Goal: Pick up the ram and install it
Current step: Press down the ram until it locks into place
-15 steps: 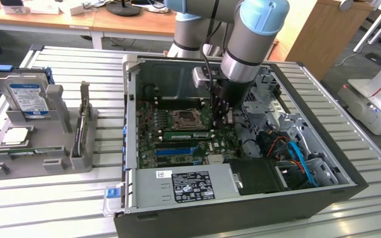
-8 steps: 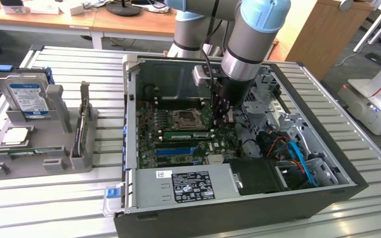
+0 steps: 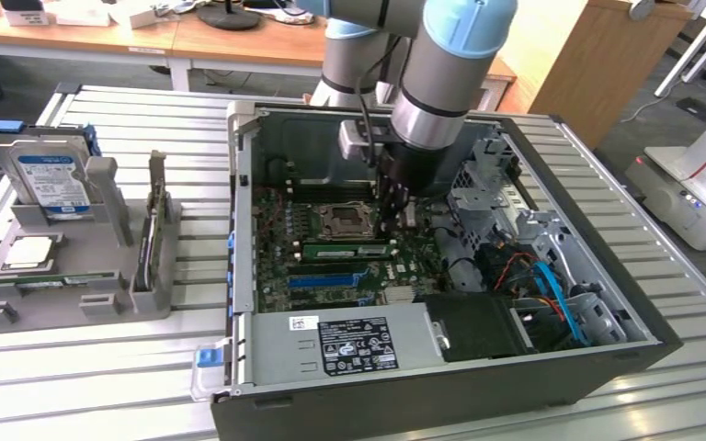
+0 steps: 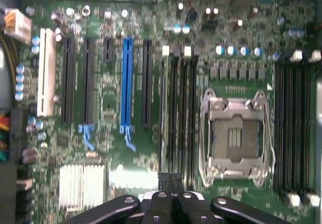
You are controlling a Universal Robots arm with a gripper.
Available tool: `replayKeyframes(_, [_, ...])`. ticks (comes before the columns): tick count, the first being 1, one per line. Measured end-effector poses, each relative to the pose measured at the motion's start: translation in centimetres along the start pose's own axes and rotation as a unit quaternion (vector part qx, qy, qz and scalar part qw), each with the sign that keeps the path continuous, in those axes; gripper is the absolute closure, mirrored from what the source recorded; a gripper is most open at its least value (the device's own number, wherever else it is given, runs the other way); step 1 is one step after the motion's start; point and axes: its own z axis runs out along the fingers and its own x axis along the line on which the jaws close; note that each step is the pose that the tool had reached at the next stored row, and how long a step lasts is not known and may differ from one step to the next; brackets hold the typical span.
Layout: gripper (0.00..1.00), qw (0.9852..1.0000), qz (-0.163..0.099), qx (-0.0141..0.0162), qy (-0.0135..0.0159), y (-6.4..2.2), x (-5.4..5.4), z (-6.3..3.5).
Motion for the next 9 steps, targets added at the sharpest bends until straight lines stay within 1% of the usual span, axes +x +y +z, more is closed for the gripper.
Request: replayKeyframes(9, [0.89, 1.0, 0.0, 0.0002, 0.0001, 2.85, 0.0, 0.09])
